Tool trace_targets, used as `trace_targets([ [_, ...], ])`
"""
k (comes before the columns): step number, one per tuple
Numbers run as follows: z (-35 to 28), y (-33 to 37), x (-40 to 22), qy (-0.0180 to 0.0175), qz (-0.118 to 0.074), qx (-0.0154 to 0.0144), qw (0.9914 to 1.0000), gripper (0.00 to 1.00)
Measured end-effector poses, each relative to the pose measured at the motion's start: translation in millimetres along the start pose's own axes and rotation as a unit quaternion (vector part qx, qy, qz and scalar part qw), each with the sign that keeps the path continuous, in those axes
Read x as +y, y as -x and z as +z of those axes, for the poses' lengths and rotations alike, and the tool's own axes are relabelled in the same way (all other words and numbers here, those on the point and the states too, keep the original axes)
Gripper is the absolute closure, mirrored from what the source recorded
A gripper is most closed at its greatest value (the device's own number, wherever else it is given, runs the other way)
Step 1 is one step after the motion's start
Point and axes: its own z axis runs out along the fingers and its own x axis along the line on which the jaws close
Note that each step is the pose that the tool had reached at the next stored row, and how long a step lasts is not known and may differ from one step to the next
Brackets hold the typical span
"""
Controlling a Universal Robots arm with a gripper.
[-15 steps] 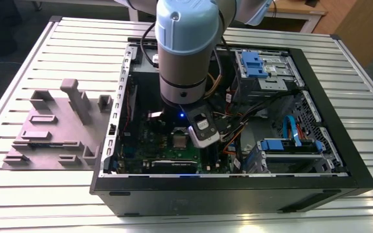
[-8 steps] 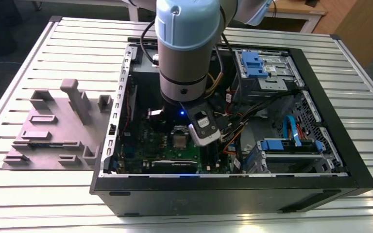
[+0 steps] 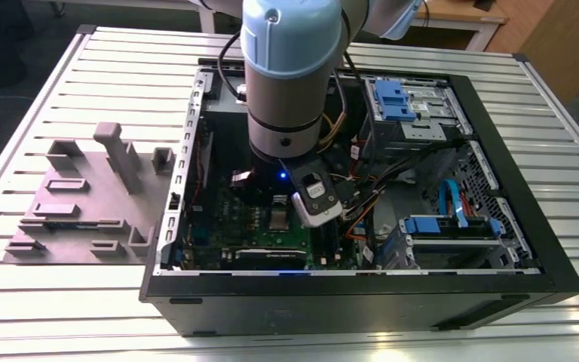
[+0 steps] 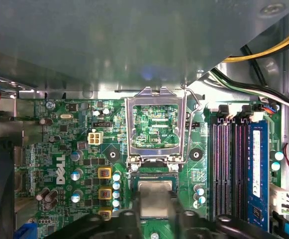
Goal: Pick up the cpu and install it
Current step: 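Place the cpu into insertion slot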
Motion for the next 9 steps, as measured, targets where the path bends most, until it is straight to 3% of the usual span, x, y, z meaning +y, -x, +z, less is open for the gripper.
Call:
trace_targets([
  [1,0.0,0.0,0.0,0.0,0.0,0.0,1.0,0.72],
  [3,0.0,0.0,0.0,0.0,0.0,0.0,1.0,0.72],
  [4,0.0,0.0,0.0,0.0,0.0,0.0,1.0,0.84],
  [6,-0.1,0.0,0.0,0.0,0.0,0.0,1.0,0.9],
  [9,-0.1,0.0,0.0,0.0,0.0,0.0,1.0,0.9],
])
